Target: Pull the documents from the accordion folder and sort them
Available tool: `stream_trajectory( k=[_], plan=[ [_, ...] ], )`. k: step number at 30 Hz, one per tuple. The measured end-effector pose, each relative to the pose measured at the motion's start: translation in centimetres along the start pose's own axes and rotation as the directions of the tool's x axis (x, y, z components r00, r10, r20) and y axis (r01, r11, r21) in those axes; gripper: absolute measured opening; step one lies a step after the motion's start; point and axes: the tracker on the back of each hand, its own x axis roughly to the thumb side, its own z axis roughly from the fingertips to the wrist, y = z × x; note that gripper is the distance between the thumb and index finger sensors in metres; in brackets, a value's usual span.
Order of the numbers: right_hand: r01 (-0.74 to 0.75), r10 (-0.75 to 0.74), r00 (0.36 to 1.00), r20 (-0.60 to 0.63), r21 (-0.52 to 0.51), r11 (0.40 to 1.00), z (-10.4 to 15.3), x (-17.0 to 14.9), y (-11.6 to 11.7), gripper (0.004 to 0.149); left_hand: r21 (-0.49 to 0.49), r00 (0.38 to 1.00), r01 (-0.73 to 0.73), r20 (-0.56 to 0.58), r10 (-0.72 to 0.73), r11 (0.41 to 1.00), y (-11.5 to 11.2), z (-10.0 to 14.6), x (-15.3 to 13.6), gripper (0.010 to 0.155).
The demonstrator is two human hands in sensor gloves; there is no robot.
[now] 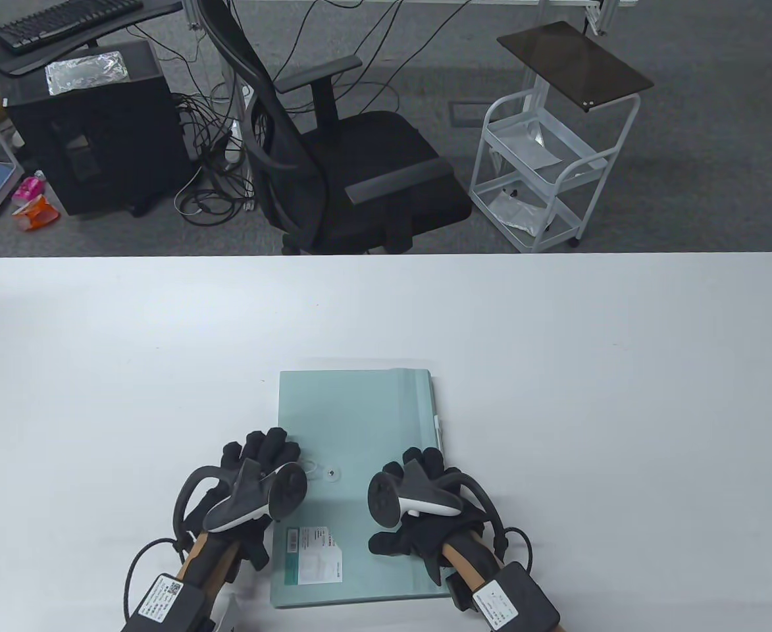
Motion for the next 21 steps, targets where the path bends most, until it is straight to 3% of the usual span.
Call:
stream_trajectory(
  k=[2,8,13,15,18,21],
  plan=[
    [-0.017,0.017,1.0,-0.005,-0.039,0.999,0.5,0.1,-0.4,0.1,-0.068,0.997,0.079,-0.018,-0.081,0.995,-0.4,-0.5,0.2,0.064],
    [0.036,-0.025,0.998,0.06,-0.195,0.98,2.7,0.6,-3.6,0.097,-0.048,0.999,0.035,-0.009,-0.036,0.998,-0.7,-0.6,0.1,0.063],
    [0.114,-0.045,0.983,0.177,-0.399,0.91,4.7,2.4,-7.0,0.09,-0.052,0.999,-0.03,-0.01,0.03,0.998,-0.8,-0.6,-0.5,0.063],
    [0.149,-0.041,0.97,0.238,-0.456,0.878,5.1,3.4,-8.2,0.077,-0.05,0.999,-0.034,-0.01,0.034,0.998,-0.9,-0.6,-0.6,0.063],
    [0.135,0.024,0.949,0.313,-0.476,0.869,4.9,5.1,-9.4,0.062,-0.044,0.999,-0.034,-0.004,0.034,0.998,-0.9,-0.6,-0.6,0.063],
    [0.057,0.077,0.961,0.266,-0.46,0.886,4.0,6.5,-9.7,0.057,-0.047,0.999,-0.041,-0.004,0.041,0.998,-0.9,-0.6,-0.6,0.063]
  ],
)
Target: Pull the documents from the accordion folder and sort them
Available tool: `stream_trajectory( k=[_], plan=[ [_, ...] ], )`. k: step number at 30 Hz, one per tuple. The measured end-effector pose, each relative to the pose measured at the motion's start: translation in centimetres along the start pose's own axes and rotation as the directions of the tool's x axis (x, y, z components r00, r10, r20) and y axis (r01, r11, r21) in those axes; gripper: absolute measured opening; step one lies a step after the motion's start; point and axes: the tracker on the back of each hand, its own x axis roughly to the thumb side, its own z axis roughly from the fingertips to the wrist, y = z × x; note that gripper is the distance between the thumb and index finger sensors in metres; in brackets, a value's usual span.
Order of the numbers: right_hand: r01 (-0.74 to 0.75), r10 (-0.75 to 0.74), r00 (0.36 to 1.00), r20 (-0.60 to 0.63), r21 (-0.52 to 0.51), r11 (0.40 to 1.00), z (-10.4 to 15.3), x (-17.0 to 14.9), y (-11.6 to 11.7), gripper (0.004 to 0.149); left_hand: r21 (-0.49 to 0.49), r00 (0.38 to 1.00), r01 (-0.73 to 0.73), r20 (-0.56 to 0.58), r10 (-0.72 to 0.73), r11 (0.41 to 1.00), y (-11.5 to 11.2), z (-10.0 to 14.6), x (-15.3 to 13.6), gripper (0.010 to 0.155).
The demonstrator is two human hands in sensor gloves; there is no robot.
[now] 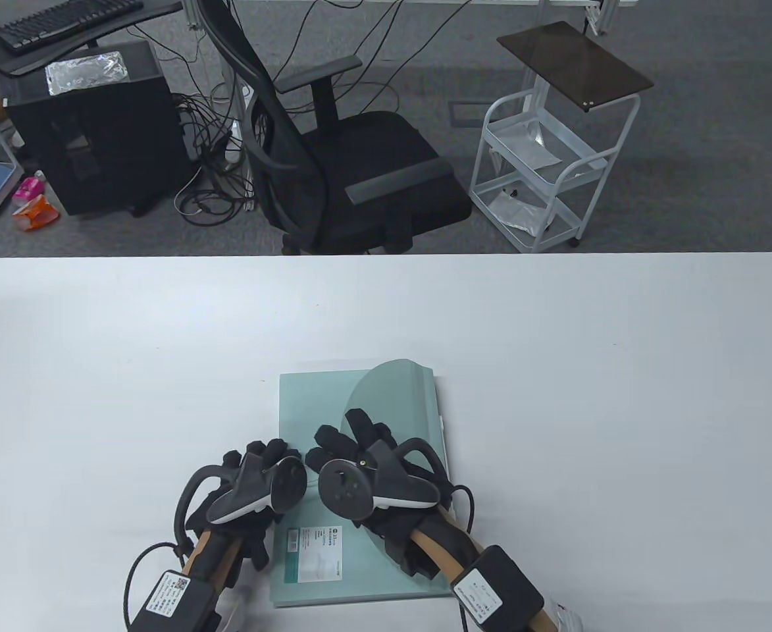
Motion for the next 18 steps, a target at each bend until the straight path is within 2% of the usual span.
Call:
stream_trajectory(
  k=[5,10,13,16,18],
  plan=[
    [-0.157,0.164,0.985,-0.058,0.111,0.981,-0.5,0.4,0.6,0.061,0.001,1.0,0.004,0.002,-0.004,1.0,0.0,0.0,0.0,0.063],
    [-0.207,0.214,0.968,-0.134,0.064,0.976,1.7,-0.9,-1.3,0.066,0.002,1.0,0.004,0.001,-0.004,1.0,0.0,0.0,0.0,0.063],
    [-0.219,0.218,0.951,-0.218,0.019,0.976,3.9,-2.8,-2.9,0.066,0.002,1.0,-0.001,-0.001,0.001,1.0,0.0,0.0,0.0,0.063],
    [-0.277,0.252,0.9,-0.356,-0.02,0.961,6.2,-5.5,-4.1,0.065,0.001,1.0,-0.004,-0.002,0.004,1.0,0.0,0.0,-0.1,0.063],
    [-0.291,0.267,0.857,-0.44,0.014,0.957,7.3,-7.4,-4.3,0.065,0.001,1.0,-0.002,-0.002,0.002,1.0,0.0,0.0,0.0,0.063]
  ],
)
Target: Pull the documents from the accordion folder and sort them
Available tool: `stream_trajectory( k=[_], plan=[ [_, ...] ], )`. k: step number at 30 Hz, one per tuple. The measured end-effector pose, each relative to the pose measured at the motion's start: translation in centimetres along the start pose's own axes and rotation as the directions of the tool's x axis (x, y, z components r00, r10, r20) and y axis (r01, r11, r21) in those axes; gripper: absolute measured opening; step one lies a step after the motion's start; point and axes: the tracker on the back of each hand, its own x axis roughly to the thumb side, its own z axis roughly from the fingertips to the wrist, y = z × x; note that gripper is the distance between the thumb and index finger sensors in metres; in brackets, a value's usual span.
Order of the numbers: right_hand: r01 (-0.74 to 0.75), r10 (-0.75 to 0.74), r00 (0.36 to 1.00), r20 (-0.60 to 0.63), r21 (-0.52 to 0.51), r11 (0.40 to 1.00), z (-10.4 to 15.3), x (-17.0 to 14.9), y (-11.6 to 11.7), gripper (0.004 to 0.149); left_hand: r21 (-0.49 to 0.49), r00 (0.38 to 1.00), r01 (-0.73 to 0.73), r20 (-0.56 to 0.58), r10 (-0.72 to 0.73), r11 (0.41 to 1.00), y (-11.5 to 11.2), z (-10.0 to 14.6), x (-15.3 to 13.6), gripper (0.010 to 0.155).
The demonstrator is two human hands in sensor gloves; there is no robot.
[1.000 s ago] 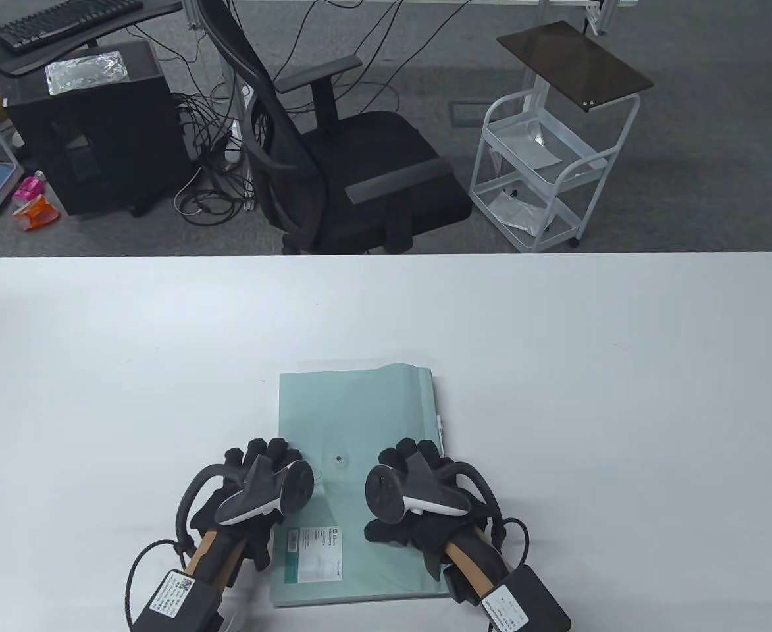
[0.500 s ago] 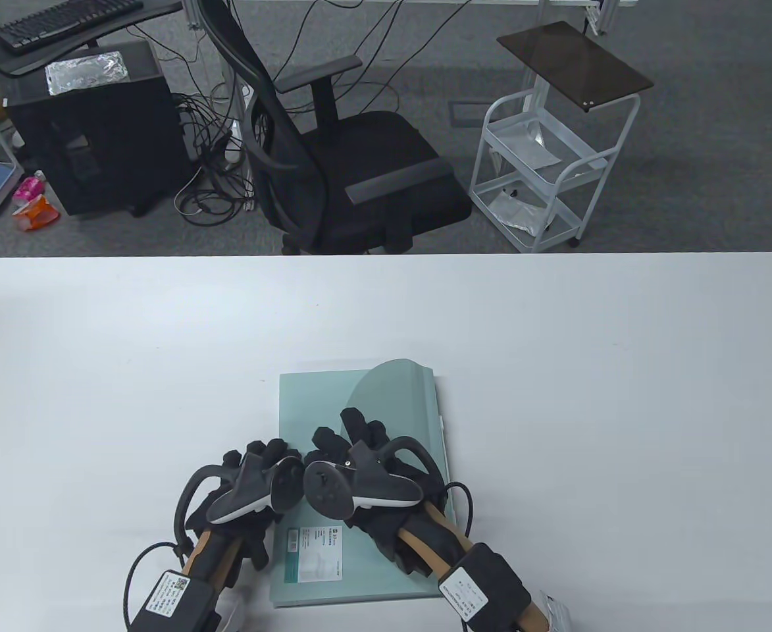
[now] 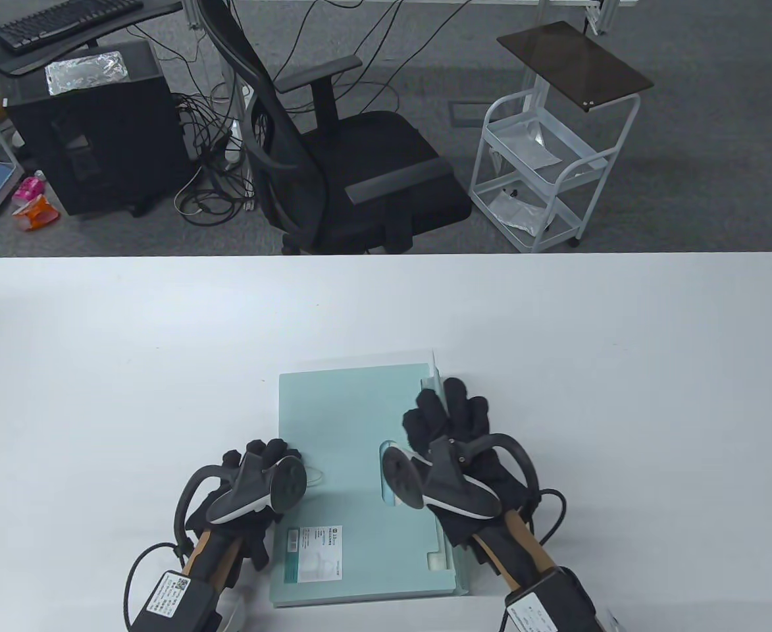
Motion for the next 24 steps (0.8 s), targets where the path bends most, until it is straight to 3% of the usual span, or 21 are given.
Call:
stream_trajectory(
  k=[5,11,19,22,24],
  plan=[
    [0.009,0.028,0.97,-0.242,0.15,0.989,-0.4,-4.9,4.1,0.068,0.0,1.0,0.002,0.0,-0.002,1.0,0.0,0.0,0.0,0.063],
    [-0.059,0.199,0.936,-0.29,0.429,0.901,-1.4,-7.4,11.1,0.074,0.0,1.0,-0.001,-0.001,0.001,1.0,0.0,0.0,0.0,0.063],
    [0.215,-0.041,0.937,-0.347,0.482,0.849,-1.1,-10.5,17.2,0.072,-0.002,1.0,-0.019,-0.001,0.019,1.0,0.0,0.0,-0.1,0.063],
    [0.277,-0.09,0.926,-0.365,0.499,0.821,-1.0,-11.0,18.1,0.074,-0.003,1.0,-0.022,-0.001,0.022,1.0,0.0,0.0,-0.1,0.064],
    [0.356,-0.152,0.908,-0.391,0.527,0.772,-1.0,-11.5,18.2,0.077,-0.003,1.0,-0.031,-0.003,0.031,1.0,0.0,0.0,-0.2,0.064]
  ],
)
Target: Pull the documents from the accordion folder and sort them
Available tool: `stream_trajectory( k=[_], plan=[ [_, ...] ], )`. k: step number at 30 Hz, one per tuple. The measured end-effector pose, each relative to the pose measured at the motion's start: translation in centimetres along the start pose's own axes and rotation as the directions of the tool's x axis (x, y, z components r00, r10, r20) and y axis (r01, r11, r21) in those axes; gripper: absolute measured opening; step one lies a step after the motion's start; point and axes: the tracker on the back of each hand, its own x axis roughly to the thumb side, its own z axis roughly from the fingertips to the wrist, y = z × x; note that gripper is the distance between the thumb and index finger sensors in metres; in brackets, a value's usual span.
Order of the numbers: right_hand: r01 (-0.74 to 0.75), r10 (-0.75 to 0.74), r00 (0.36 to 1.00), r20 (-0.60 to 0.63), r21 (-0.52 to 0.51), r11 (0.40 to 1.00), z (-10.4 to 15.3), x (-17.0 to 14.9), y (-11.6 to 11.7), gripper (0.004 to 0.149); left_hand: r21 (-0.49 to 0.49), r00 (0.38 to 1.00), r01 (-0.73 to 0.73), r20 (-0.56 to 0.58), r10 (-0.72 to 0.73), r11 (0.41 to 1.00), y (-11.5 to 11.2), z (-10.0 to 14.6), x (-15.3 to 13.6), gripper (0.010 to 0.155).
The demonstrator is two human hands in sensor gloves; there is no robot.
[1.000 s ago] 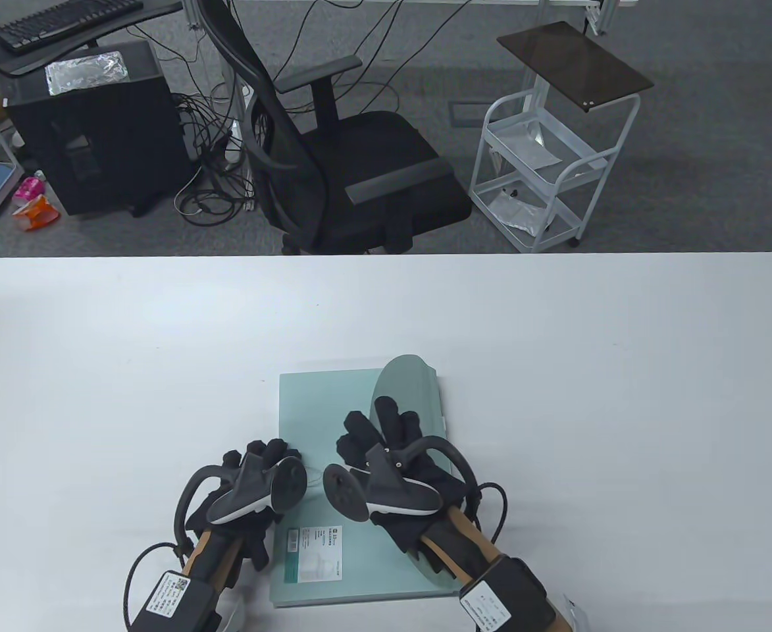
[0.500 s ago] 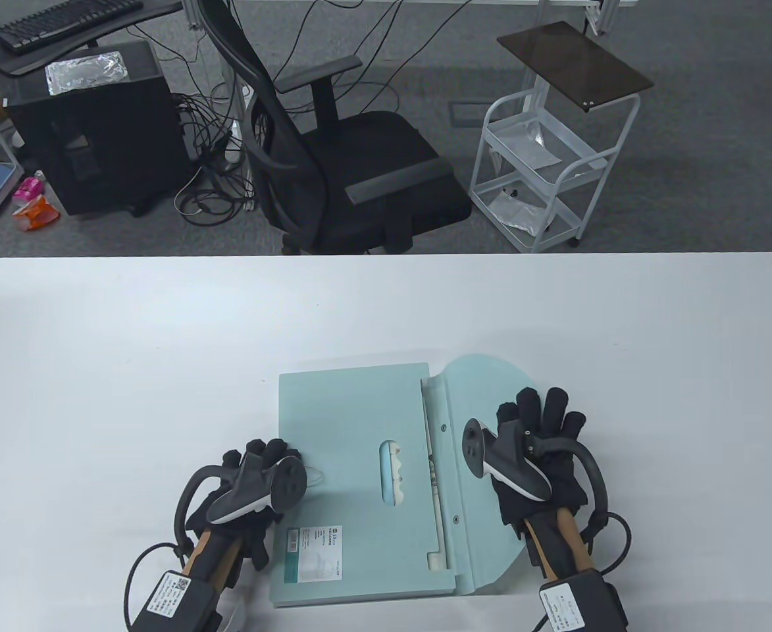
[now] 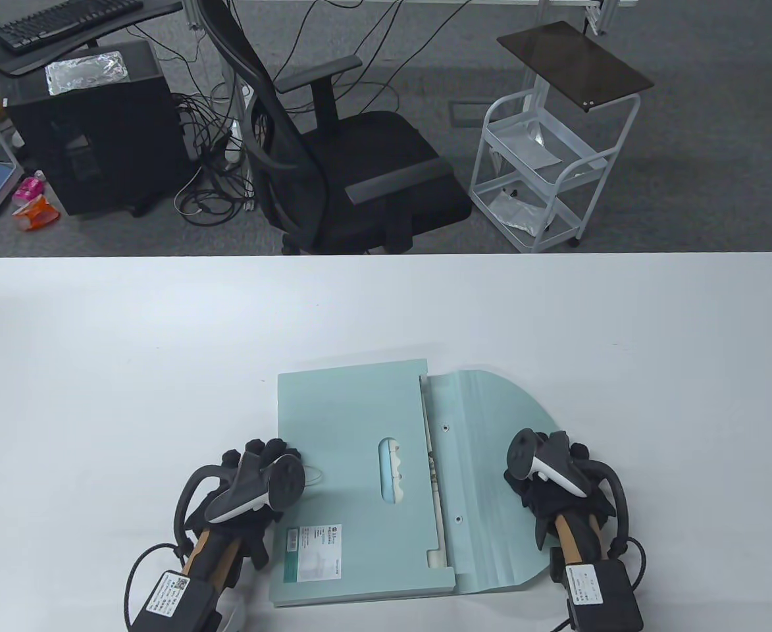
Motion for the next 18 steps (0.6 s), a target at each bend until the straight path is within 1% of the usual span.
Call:
stream_trajectory(
  k=[1,2,3,4,9,13,16,18],
  plan=[
    [0.038,-0.038,0.999,-0.005,0.041,0.998,0.0,-0.1,-0.1,0.087,-0.001,1.0,-0.004,0.0,0.004,1.0,0.0,0.0,0.0,0.063],
    [0.077,-0.079,0.997,0.014,0.111,0.991,0.1,-0.3,0.0,0.09,-0.001,1.0,-0.007,-0.002,0.007,1.0,0.0,0.0,0.0,0.064],
    [0.09,-0.095,0.995,0.036,0.104,0.99,0.0,-0.6,0.0,0.094,-0.002,1.0,-0.011,-0.001,0.011,1.0,0.0,0.0,-0.1,0.064],
    [0.086,-0.089,0.996,0.03,0.084,0.993,0.1,-0.7,0.0,0.094,-0.002,1.0,-0.014,-0.001,0.014,1.0,0.0,0.0,-0.1,0.064],
    [0.037,-0.038,0.999,0.014,0.075,0.997,0.0,-0.3,0.3,0.094,-0.002,1.0,-0.012,-0.001,0.012,1.0,0.0,0.0,-0.1,0.063],
    [0.017,-0.018,1.0,0.002,0.079,0.997,-0.2,0.0,0.6,0.093,-0.019,0.999,0.034,-0.011,-0.034,0.999,0.8,-0.4,0.3,0.064],
    [0.025,-0.026,1.0,0.001,0.074,0.997,-0.1,0.1,0.7,0.093,-0.073,0.996,0.055,-0.063,-0.059,0.996,2.4,-1.2,1.3,0.063],
    [0.024,-0.024,1.0,0.0,0.072,0.997,-0.1,0.1,0.6,0.093,-0.146,0.988,0.082,-0.117,-0.099,0.986,3.8,-2.2,2.5,0.062]
  ],
)
